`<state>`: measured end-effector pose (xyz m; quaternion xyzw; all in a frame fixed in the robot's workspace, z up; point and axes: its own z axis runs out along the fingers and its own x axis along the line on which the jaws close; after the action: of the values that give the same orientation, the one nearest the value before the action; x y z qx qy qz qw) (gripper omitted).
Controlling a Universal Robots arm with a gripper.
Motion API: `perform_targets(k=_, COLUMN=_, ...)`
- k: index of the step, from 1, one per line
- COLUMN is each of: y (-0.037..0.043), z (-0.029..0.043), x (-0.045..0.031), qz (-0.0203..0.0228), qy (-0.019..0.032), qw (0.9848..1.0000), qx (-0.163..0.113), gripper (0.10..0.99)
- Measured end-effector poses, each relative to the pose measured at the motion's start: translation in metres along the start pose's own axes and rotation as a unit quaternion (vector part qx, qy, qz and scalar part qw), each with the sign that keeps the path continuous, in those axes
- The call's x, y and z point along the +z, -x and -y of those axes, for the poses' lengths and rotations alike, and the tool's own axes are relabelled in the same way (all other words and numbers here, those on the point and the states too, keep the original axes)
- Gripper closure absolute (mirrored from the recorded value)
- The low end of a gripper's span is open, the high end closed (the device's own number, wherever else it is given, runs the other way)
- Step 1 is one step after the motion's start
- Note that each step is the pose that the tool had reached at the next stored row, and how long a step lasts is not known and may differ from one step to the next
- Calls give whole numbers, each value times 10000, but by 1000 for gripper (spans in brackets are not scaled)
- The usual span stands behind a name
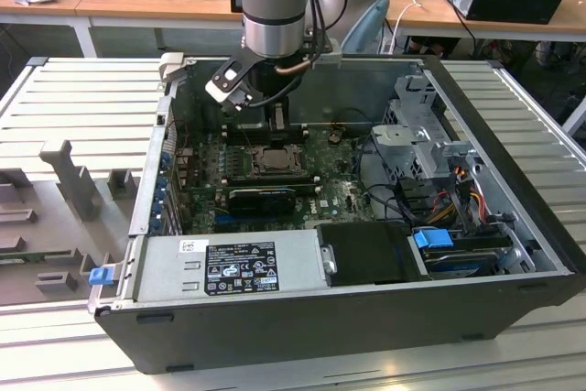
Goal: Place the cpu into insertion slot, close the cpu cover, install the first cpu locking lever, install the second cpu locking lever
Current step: 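Install the first cpu locking lever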
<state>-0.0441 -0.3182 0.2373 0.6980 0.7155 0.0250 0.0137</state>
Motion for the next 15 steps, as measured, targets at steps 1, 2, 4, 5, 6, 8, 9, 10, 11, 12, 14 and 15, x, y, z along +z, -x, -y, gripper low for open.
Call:
perform_targets(k=1, y=0, z=-1, x=-11, qz=-1, qy=0, qw=10000, qx=0, gripper=980)
perform_targets(k=2, y=-1, z=-2, x=-38, qz=-1, qy=0, qw=10000, qx=0, gripper=980)
perform_targets(k=4, y=-1, z=-5, x=-96, qz=0, qy=1, qw=10000, qx=0, gripper=980)
perform_targets(k=5, y=-2, z=-8, x=-139, qz=-1, qy=1, qw=10000, qx=0, gripper=980)
perform_targets(k=6, y=-3, z=-9, x=-155, qz=-1, qy=1, qw=10000, qx=0, gripper=980)
perform_targets(k=8, y=-4, z=-13, x=-236, qz=0, qy=0, qw=10000, qx=0, gripper=980)
perform_targets(k=9, y=-4, z=-15, x=-260, qz=-1, qy=0, qw=10000, qx=0, gripper=980)
perform_targets(k=10, y=-5, z=-16, x=-289, qz=0, qy=0, qw=10000, qx=0, gripper=980)
perform_targets(k=11, y=-5, z=-19, x=-348, qz=0, qy=0, qw=10000, qx=0, gripper=980)
perform_targets(k=12, y=-6, z=-23, x=-415, qz=0, qy=1, qw=10000, qx=0, gripper=980)
perform_targets(k=14, y=-7, z=-25, x=-452, qz=-1, qy=1, qw=10000, qx=-2, gripper=980)
perform_targets(k=15, y=-7, z=-24, x=-451, qz=-4, qy=0, qw=10000, qx=-46, gripper=980)
